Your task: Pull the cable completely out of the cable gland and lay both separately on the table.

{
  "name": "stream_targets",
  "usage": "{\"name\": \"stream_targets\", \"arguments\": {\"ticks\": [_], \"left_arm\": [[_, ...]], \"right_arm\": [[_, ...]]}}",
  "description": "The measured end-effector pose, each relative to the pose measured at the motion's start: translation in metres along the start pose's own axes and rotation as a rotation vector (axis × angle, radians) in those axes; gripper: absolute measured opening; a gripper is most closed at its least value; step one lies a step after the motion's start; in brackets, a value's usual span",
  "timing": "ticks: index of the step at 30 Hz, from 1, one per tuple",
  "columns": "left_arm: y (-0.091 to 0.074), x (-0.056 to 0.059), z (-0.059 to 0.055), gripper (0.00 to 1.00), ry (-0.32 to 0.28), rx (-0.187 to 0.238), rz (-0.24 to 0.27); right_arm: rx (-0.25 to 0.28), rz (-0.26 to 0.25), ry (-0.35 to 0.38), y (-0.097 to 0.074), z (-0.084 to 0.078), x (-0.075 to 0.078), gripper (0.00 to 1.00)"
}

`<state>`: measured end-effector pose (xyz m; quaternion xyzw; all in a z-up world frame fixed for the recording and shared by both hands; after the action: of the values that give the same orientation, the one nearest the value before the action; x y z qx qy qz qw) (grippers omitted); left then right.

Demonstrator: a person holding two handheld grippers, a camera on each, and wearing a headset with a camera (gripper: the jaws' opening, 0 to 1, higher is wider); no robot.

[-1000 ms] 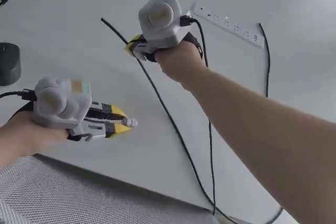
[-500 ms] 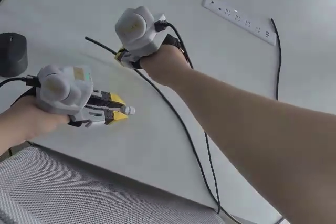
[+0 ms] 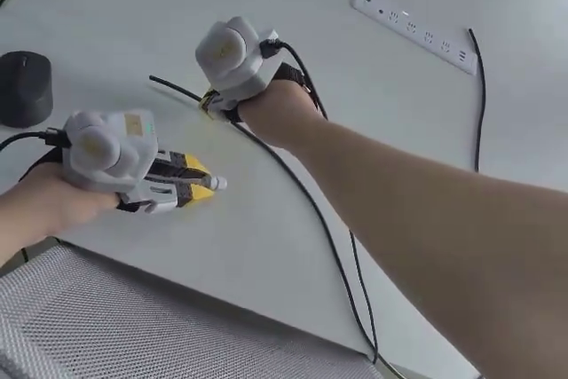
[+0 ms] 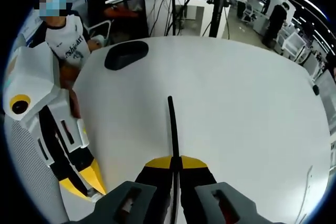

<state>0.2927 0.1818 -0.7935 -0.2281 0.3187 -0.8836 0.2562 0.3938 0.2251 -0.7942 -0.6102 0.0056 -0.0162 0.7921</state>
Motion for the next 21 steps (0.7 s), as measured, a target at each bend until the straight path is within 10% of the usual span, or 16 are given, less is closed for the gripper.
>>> {"name": "stream_targets", "arguments": {"ticks": [21], "left_arm": [[0.0039, -0.0039, -0.0026, 0.16, 0.046, -0.043, 0.061]], "right_arm": [[0.013, -0.016, -0.020, 0.0016, -0.0029, 0.0016, 0.00]]}}
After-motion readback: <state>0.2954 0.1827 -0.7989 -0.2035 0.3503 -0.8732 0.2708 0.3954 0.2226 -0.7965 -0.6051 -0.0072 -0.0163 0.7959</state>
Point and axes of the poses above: the centre of the closed fingertips' face, and the gripper's own axes: y roughly forward along the fingers, x roughly to its right, z roughly out of its top, the point moved 3 cm from there along -y, roughly backward along the fingers, and after that the axes turned 14 degrees about -x, right-handed, at the moved point
